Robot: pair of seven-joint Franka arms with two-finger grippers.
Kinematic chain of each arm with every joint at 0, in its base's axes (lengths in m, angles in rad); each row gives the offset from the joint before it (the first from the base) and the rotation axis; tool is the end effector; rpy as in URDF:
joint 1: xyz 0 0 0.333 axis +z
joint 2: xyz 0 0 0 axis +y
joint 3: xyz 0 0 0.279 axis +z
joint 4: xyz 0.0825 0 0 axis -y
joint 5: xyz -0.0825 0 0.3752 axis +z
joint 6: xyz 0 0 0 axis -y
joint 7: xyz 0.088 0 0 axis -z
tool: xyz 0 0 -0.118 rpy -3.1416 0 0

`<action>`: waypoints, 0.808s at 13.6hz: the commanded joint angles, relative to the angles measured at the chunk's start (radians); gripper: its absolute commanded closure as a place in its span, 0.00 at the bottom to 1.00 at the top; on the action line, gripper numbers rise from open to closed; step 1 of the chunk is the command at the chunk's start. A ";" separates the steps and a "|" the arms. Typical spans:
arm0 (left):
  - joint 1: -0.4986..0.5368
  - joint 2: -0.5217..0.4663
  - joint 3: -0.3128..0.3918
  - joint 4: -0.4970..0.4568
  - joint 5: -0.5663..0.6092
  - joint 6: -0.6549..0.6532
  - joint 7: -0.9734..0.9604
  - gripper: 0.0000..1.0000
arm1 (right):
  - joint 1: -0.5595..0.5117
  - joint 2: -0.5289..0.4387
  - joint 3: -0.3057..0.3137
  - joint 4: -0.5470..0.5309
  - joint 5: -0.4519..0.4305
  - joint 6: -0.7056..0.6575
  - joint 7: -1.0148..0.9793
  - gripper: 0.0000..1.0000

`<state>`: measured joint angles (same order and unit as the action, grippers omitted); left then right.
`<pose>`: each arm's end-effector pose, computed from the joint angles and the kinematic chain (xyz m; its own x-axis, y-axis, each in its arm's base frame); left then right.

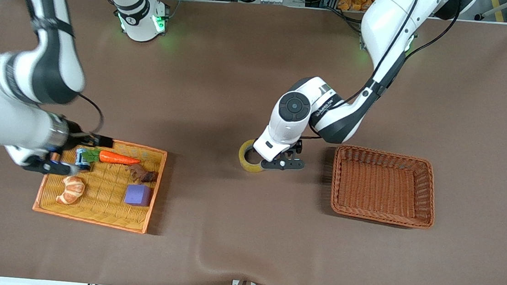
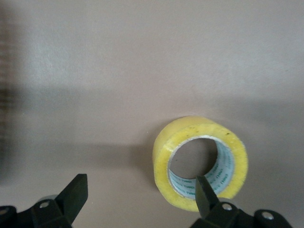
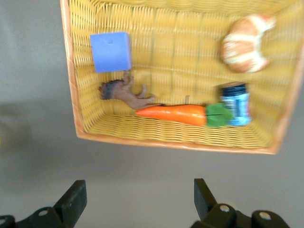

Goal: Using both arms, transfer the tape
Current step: 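Grasp the tape with the left gripper while the right gripper withdraws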

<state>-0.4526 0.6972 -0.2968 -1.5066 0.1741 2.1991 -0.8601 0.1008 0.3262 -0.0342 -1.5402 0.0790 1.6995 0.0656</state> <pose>0.5236 -0.4400 0.2359 0.9969 0.0777 -0.0157 0.0784 -0.9956 0.0516 0.6157 0.0514 0.4098 0.9854 -0.0100 -0.1701 -0.0194 -0.9984 -0.0535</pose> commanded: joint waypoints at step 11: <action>-0.061 0.122 0.008 0.019 0.076 0.085 -0.143 1.00 | -0.139 -0.325 0.030 -0.070 -0.064 -0.171 -0.168 0.00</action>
<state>-0.5088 0.8083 -0.2923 -1.5056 0.2218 2.2780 -0.9739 -0.0013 0.0292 -0.0230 -1.5894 0.0171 1.5472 -0.1064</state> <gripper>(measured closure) 0.383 0.000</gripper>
